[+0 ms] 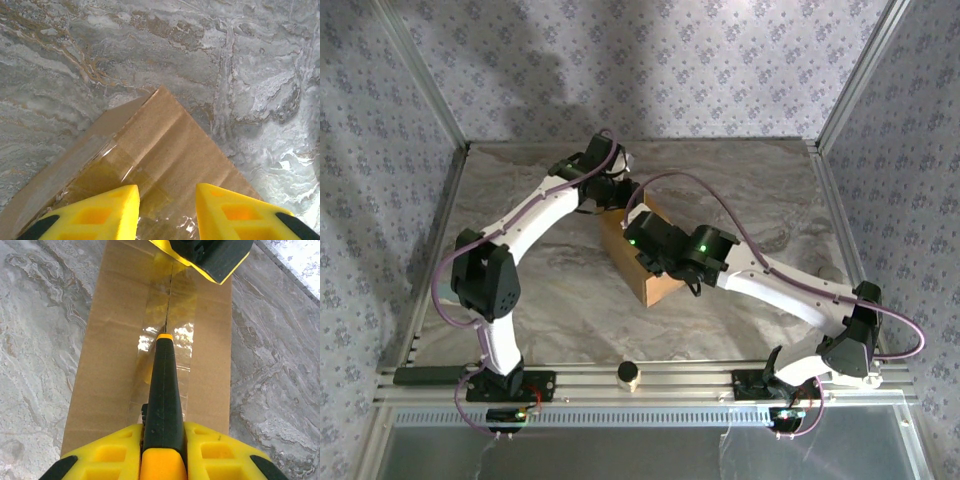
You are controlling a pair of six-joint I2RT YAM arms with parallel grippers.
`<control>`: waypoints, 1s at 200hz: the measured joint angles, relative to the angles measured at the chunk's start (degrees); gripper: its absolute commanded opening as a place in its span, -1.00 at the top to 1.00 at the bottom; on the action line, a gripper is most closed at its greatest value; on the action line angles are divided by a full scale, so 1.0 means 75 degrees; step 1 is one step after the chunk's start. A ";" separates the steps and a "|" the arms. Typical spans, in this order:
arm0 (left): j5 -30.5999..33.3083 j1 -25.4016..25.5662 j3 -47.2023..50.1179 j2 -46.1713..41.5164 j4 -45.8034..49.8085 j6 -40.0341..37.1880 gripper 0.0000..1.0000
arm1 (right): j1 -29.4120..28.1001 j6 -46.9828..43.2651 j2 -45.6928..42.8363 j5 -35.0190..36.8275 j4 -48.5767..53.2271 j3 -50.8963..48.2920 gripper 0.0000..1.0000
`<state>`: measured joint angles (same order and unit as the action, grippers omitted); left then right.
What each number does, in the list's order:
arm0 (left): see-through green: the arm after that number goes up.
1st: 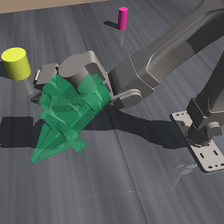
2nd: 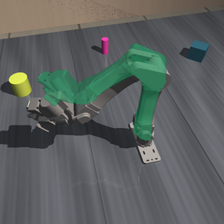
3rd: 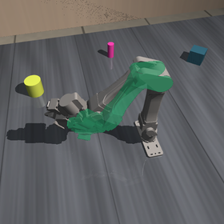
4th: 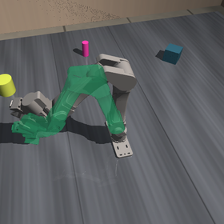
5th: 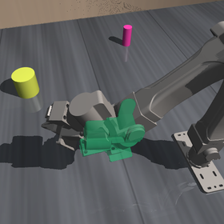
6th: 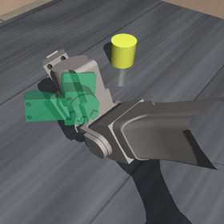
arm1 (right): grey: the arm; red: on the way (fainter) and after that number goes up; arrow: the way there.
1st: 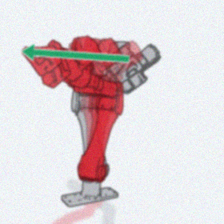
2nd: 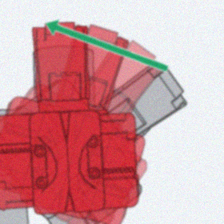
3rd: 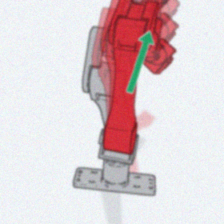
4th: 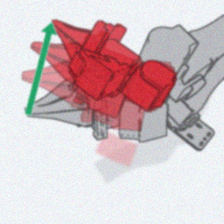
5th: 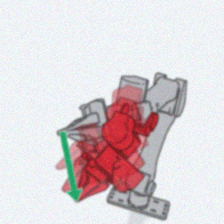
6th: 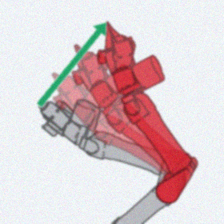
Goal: Unpack the express box
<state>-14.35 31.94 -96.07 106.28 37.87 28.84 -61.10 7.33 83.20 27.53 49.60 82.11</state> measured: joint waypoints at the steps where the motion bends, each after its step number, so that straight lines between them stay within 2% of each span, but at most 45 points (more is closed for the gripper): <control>1: 0.0000 0.0000 0.0000 0.0000 0.0000 0.0003 0.30 | 0.0000 0.0000 0.0000 0.0000 0.0003 0.0000 1.00; 89: 0.0090 0.0032 0.0463 -0.0219 -0.0306 0.0023 0.34 | -0.0055 0.0213 -0.0009 -0.0076 0.0393 0.0166 1.00; 200: 0.0085 0.0052 0.0854 -0.0414 -0.0653 0.0204 0.39 | -0.0277 0.1134 -0.0178 -0.0096 0.0944 0.0227 1.00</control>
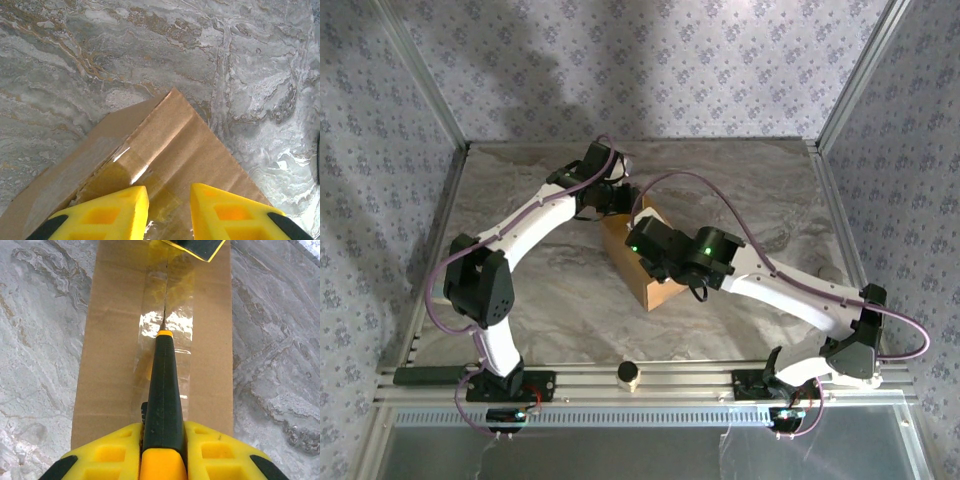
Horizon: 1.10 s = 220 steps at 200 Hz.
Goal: Unpack the express box
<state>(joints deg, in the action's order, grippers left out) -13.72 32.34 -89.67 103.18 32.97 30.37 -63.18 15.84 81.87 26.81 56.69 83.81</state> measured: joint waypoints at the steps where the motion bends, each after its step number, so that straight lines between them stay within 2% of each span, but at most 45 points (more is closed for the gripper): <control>1: 0.0003 0.0000 0.0003 0.0000 -0.0003 0.0006 0.39 | 0.0000 0.0012 0.0000 -0.0003 0.0000 0.0000 1.00; 93: 0.0000 -0.0017 0.0175 -0.0058 -0.0178 0.0297 0.41 | -0.0111 0.0851 -0.0262 -0.0213 0.0329 -0.0070 1.00; 220: -0.0187 -0.0134 0.0469 -0.0163 -0.0571 0.0831 0.43 | -0.0822 0.2055 -0.0385 0.0096 0.1247 -0.0157 1.00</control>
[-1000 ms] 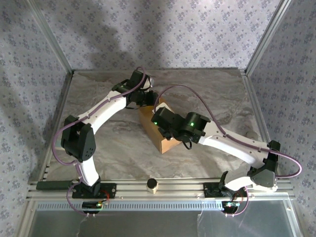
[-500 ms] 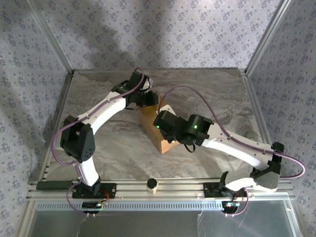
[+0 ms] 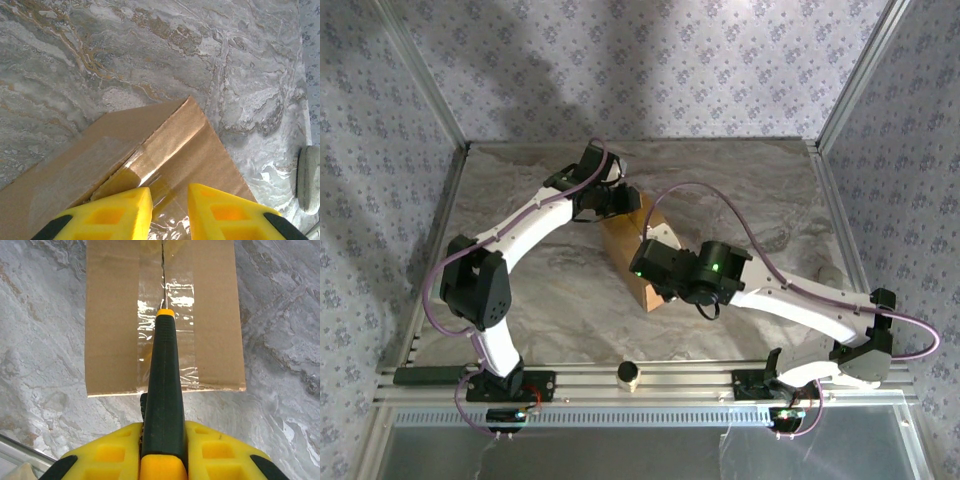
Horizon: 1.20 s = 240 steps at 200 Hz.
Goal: Unpack the express box
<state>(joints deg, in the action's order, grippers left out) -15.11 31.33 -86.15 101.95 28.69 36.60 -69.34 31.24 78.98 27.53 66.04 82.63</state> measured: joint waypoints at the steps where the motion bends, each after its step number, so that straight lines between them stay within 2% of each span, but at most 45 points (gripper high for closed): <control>1: 0.0000 0.0000 0.0000 0.0000 0.0000 0.0000 0.43 | -0.0009 0.0017 0.0000 0.0003 0.0009 0.0000 1.00; 240: -0.0038 -0.0093 0.0230 -0.0140 -0.0262 -0.0277 0.51 | -0.1253 0.1588 -0.0303 0.0163 0.2098 0.0192 1.00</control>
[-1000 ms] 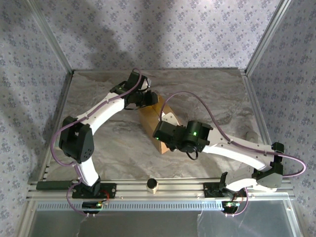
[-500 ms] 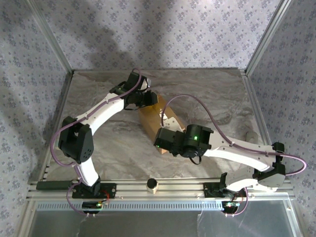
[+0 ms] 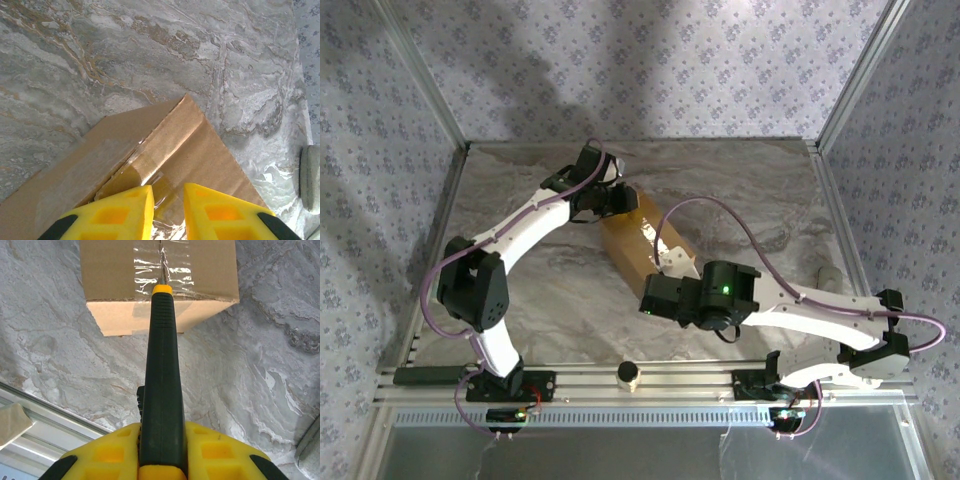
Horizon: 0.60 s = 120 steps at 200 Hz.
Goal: Unpack the express box
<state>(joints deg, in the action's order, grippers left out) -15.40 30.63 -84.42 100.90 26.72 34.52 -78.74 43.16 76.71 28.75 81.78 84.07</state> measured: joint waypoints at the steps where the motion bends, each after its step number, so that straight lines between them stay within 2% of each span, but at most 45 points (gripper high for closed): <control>1: 0.0000 0.0000 0.0000 0.0000 0.0000 0.0000 0.51 | -0.0003 0.0003 -0.0003 0.0000 0.0012 0.0000 1.00; 87: 0.0122 -0.0029 0.0026 -0.0044 0.0009 -0.0143 0.51 | -0.0367 0.0431 -0.0017 0.0093 0.0414 0.0000 1.00; 120: 0.0472 -0.0192 0.0029 -0.0076 -0.0023 -0.0256 0.51 | -0.0551 0.0597 -0.0017 -0.0114 0.1075 0.0003 1.00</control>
<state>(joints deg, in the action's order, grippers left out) -11.86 29.19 -84.20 100.33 26.55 32.60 -82.87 47.64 76.58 27.90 89.84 84.09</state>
